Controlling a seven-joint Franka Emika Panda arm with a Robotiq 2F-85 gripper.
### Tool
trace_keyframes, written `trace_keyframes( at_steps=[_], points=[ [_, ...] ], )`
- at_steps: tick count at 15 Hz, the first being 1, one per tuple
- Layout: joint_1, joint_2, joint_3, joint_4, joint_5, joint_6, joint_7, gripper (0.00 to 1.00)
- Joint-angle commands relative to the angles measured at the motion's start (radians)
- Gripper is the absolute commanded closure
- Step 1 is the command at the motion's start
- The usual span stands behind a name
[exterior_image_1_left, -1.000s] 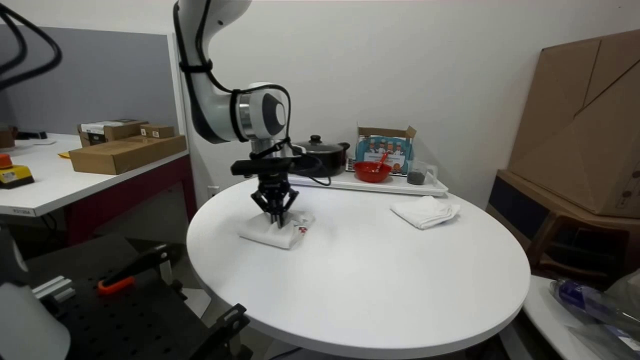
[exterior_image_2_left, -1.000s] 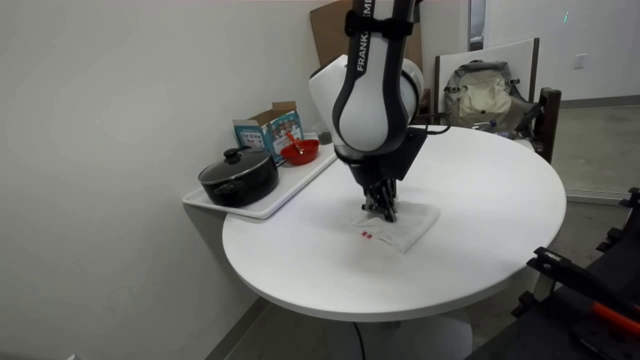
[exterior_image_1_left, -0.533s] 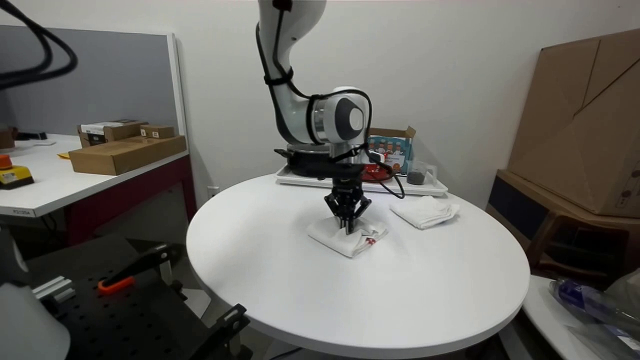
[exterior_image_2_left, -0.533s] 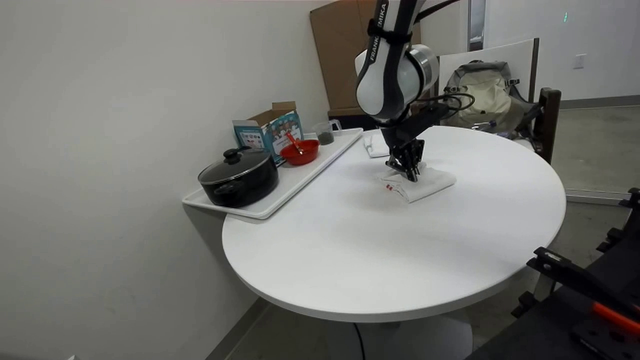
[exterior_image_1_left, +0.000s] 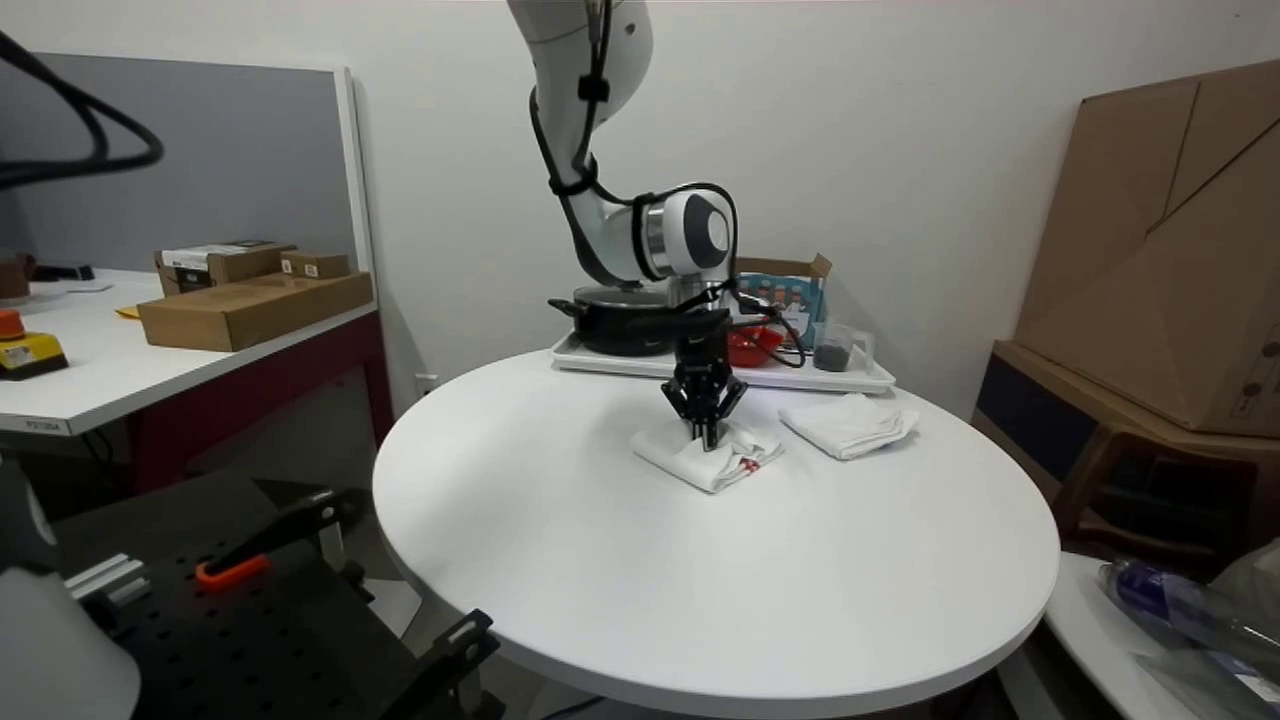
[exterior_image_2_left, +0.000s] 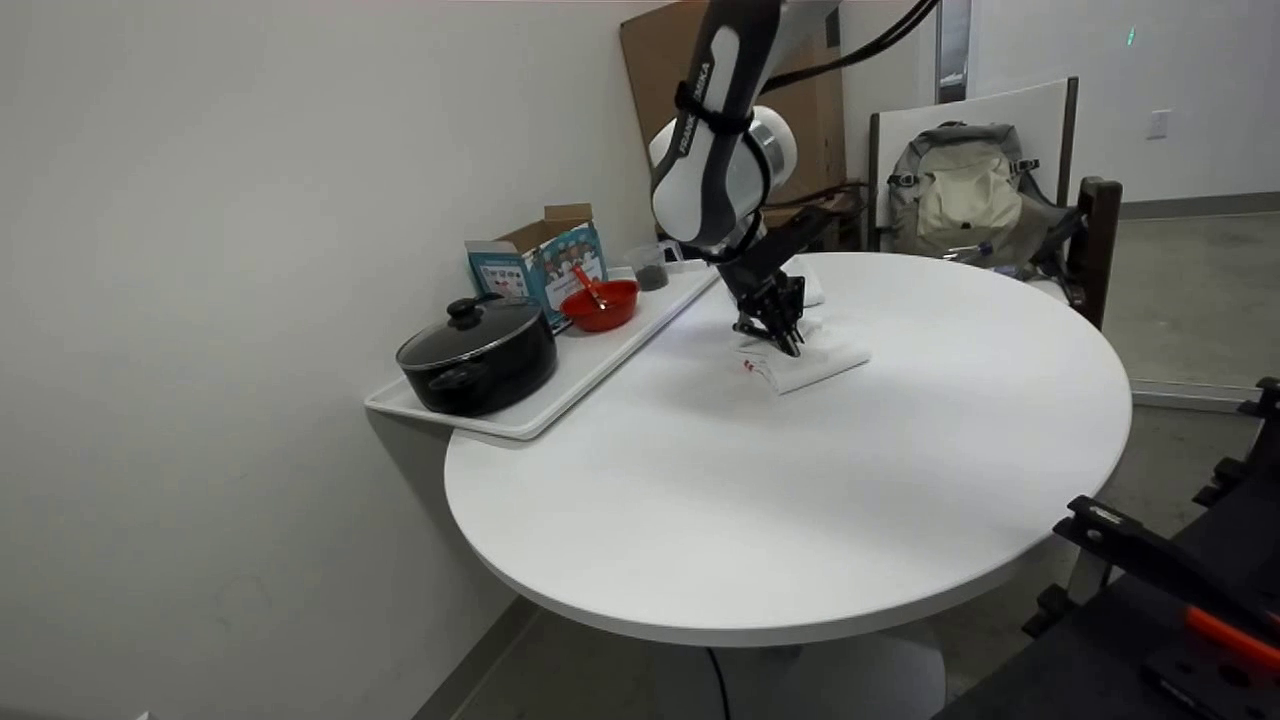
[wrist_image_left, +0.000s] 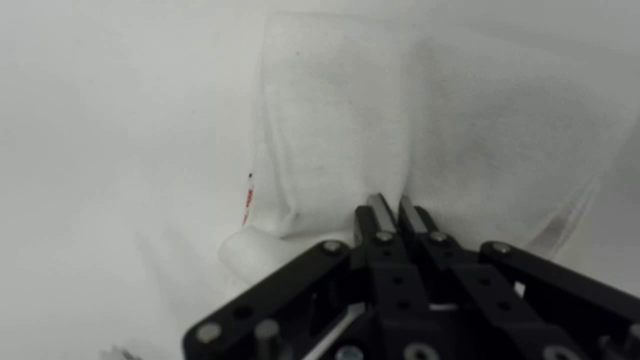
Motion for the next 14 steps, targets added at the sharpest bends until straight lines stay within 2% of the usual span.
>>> trace_keyframes(
  at_steps=[1,4,7,14],
  points=[
    [0.076,0.160,-0.012,0.124,-0.070,-0.028,0.039,0.94],
    [0.131,0.164,-0.023,0.099,-0.172,-0.037,0.040,0.94],
    [0.173,0.135,-0.019,0.030,-0.254,0.017,0.066,0.94],
    [0.229,-0.100,0.080,-0.292,-0.291,0.237,0.082,0.94]
  ],
)
